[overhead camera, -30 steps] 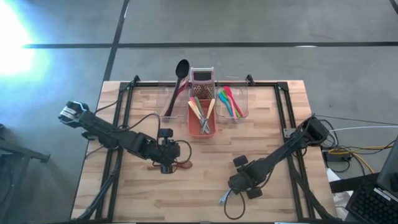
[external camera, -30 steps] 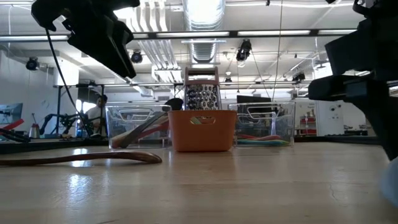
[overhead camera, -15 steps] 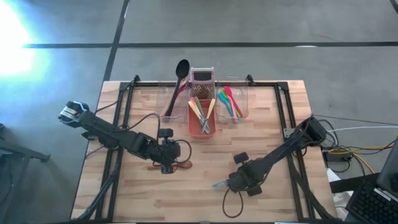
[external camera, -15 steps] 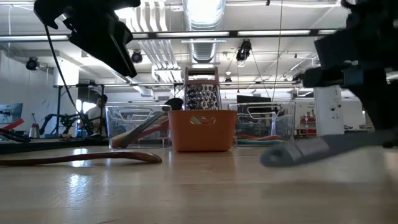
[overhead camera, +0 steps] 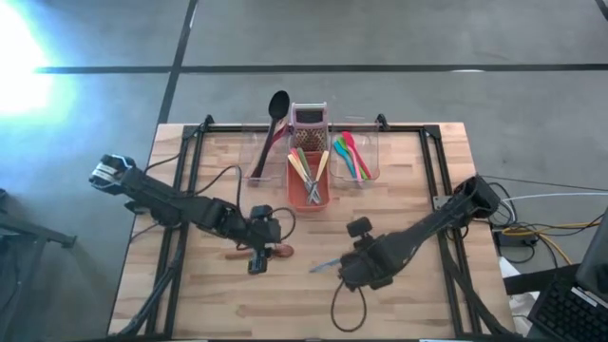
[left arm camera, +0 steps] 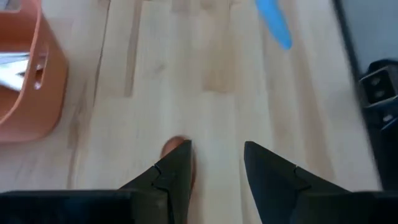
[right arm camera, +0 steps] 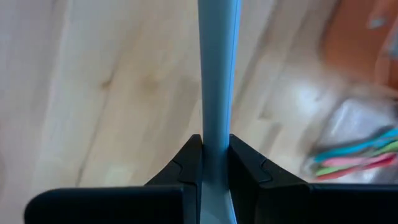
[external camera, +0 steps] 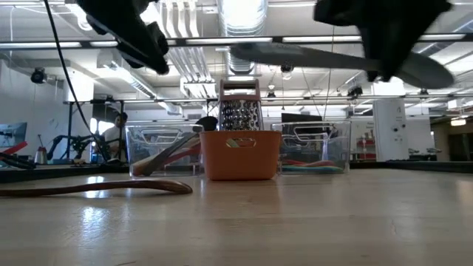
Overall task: Pick & Place Kitchen Items
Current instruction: Put the gray serving spoon into the left transparent bin
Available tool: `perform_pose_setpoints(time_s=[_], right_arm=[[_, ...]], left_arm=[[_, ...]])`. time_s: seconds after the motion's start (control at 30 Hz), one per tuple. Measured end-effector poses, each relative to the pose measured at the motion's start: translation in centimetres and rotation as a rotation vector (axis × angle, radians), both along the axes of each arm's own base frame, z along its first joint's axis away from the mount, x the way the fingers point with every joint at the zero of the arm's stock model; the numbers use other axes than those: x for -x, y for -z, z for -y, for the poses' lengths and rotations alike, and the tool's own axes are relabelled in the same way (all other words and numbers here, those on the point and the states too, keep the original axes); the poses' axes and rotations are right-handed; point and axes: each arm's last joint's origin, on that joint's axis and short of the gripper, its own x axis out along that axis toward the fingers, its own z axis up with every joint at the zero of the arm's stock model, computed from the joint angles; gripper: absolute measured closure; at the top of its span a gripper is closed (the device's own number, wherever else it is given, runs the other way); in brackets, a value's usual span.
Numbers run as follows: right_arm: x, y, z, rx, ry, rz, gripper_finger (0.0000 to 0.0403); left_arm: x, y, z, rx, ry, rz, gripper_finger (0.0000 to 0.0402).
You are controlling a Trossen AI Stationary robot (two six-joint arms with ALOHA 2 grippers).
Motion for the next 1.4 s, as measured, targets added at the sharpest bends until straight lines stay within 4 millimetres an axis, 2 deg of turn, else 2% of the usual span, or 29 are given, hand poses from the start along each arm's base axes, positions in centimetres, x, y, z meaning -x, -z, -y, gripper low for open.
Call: perform_pose_setpoints(time_s=[0.2, 0.4, 0.67, 0.87, 1.1, 1.23, 1.4], right_arm=[[-2.0, -2.5, 1.8, 0.021, -0.02, 0.084, 0.0368], [-3.3, -3.9, 3.9, 0.035, 0.0, 0.125, 0.0368], [-4.1, -3.4, 5.3, 0.044, -0.009, 0.1, 0.0368], [-4.6, -3.7, 5.7, 0.04, -0.014, 0.132, 0.0368], [-4.8, -3.6, 5.9, 0.037, -0.018, 0.131, 0.0368], [-4.7, -3.5, 5.8, 0.02, -0.009, 0.13, 0.0368], [-4.7, -3.5, 5.3, 0.009, -0.009, 0.141, 0.0368]], left_arm=[[-0.8, -0.8, -1.5, 0.088, -0.016, 0.013, 0.0252], [-1.6, -2.1, -3.1, 0.173, 0.031, 0.03, 0.0252], [-2.4, -4.2, -4.6, 0.209, 0.074, 0.036, 0.0252], [-3.9, -2.9, -5.4, 0.205, 0.029, -0.101, 0.0252], [-6.6, -2.0, -4.8, 0.291, 0.145, -0.203, 0.0252], [-6.8, -2.9, -5.4, 0.217, 0.149, -0.29, 0.0252], [-7.1, -4.4, -6.3, 0.167, 0.141, -0.25, 0.0252]])
